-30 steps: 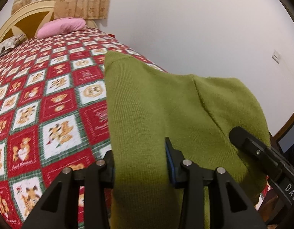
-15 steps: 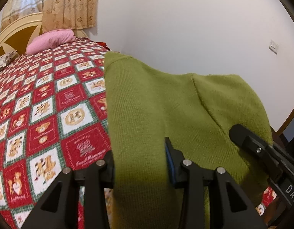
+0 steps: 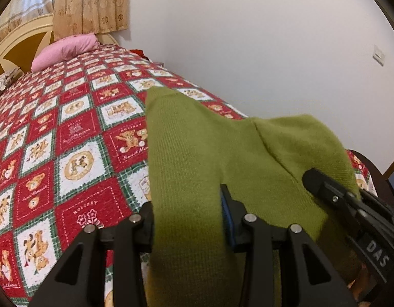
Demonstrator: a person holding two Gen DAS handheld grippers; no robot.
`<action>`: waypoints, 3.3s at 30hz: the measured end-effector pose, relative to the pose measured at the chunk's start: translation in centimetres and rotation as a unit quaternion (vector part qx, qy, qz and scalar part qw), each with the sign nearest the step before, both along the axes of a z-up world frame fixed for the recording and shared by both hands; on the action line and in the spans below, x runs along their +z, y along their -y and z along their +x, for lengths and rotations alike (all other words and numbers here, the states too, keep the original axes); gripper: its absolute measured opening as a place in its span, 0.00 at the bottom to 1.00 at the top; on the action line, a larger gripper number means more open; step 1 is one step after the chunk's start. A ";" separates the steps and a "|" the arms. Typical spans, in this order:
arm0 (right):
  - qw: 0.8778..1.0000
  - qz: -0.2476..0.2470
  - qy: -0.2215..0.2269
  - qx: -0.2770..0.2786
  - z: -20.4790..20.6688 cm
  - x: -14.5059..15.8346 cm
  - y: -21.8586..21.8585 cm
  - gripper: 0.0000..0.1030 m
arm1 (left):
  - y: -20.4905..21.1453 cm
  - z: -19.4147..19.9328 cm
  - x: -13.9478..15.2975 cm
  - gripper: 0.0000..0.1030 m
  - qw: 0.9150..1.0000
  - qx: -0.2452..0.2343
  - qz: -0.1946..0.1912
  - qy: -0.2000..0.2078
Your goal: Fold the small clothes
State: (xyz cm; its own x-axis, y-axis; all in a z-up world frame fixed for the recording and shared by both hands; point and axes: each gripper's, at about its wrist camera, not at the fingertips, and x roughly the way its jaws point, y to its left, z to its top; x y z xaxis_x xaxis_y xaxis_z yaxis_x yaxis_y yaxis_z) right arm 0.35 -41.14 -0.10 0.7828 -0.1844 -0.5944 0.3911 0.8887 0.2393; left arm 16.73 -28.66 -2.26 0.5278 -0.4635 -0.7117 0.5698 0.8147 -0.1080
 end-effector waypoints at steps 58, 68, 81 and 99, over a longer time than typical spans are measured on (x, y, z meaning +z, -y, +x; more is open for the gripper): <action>0.993 0.054 -0.091 0.058 -14.1 -2.0 -3.2 0.26 | -8.7 -12.0 -0.3 0.65 0.999 0.007 0.041 0.021; 0.998 -0.020 -0.052 0.036 -16.9 1.8 -4.8 0.46 | -9.3 -15.6 0.9 0.70 0.998 0.005 0.053 0.038; 0.994 -0.106 0.022 0.017 -21.1 6.8 -8.6 0.64 | -11.1 -19.7 6.3 1.00 0.993 0.017 -0.007 0.115; 0.988 -0.123 0.096 0.004 -24.1 10.7 -10.5 0.69 | -11.5 -23.0 9.1 1.00 0.982 0.041 -0.021 0.184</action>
State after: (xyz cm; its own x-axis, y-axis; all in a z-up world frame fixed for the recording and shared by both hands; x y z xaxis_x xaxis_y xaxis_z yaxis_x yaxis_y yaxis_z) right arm -23.71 -30.59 10.64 0.8788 -0.2977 -0.3729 0.3515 0.9324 0.0841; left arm -6.22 -17.18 6.89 0.7822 -0.4337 -0.4473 0.5095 0.8585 0.0585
